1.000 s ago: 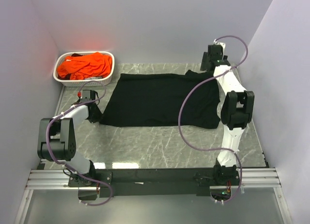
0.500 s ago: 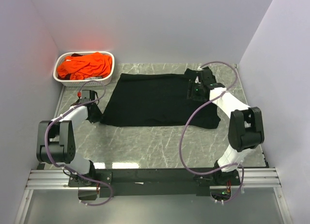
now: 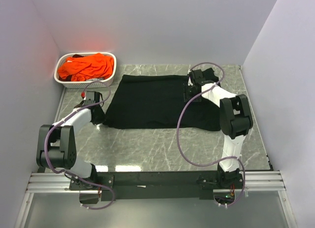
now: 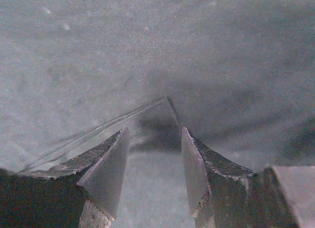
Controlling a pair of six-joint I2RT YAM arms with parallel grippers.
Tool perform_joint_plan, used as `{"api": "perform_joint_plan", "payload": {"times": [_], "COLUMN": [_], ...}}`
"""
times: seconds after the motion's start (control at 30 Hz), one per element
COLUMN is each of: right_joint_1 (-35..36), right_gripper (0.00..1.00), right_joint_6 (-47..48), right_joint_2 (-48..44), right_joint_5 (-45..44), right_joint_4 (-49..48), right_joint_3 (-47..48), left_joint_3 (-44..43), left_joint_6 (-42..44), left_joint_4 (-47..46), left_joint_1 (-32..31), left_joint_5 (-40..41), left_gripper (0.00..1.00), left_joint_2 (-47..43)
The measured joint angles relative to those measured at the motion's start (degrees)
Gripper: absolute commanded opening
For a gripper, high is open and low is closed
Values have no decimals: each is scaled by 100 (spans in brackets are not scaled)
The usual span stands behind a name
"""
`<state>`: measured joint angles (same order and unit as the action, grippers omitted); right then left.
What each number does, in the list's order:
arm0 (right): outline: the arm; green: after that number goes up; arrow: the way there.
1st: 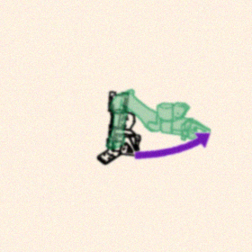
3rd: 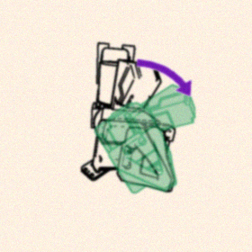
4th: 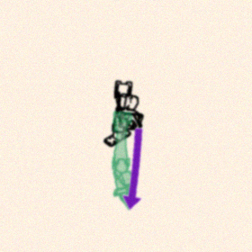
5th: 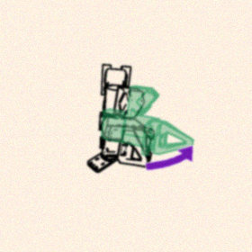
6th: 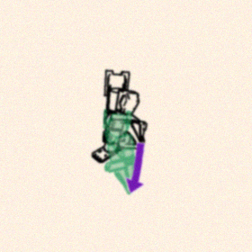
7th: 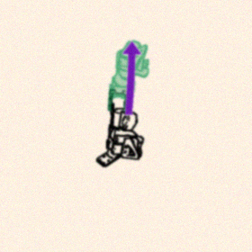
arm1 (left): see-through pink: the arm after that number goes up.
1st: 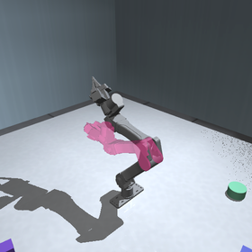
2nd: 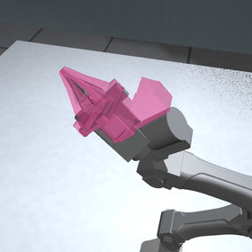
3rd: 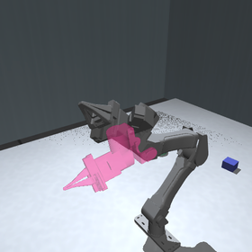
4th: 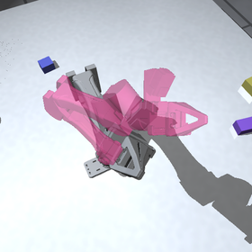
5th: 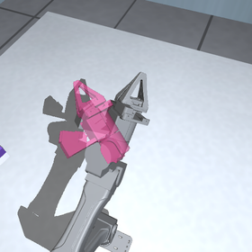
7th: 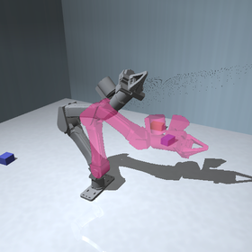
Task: Fold and stack the t-shirts
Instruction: Flatten the tshirt out
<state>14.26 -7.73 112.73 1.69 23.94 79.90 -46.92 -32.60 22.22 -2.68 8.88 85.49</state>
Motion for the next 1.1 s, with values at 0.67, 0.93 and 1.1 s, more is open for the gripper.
{"api": "perform_joint_plan", "payload": {"times": [0.67,0.93,1.1], "right_joint_1": [-2,7,96], "right_gripper": [13,4,1], "right_joint_6": [278,271,66], "right_joint_2": [304,229,-614], "right_joint_5": [289,284,240], "right_joint_4": [240,387,522], "right_joint_3": [221,221,-306], "left_joint_3": [0,0,0], "left_joint_6": [0,0,0], "left_joint_4": [22,42,87], "left_joint_1": [0,0,0], "left_joint_5": [4,31,83], "left_gripper": [1,1,1], "left_joint_2": [15,15,26]}}
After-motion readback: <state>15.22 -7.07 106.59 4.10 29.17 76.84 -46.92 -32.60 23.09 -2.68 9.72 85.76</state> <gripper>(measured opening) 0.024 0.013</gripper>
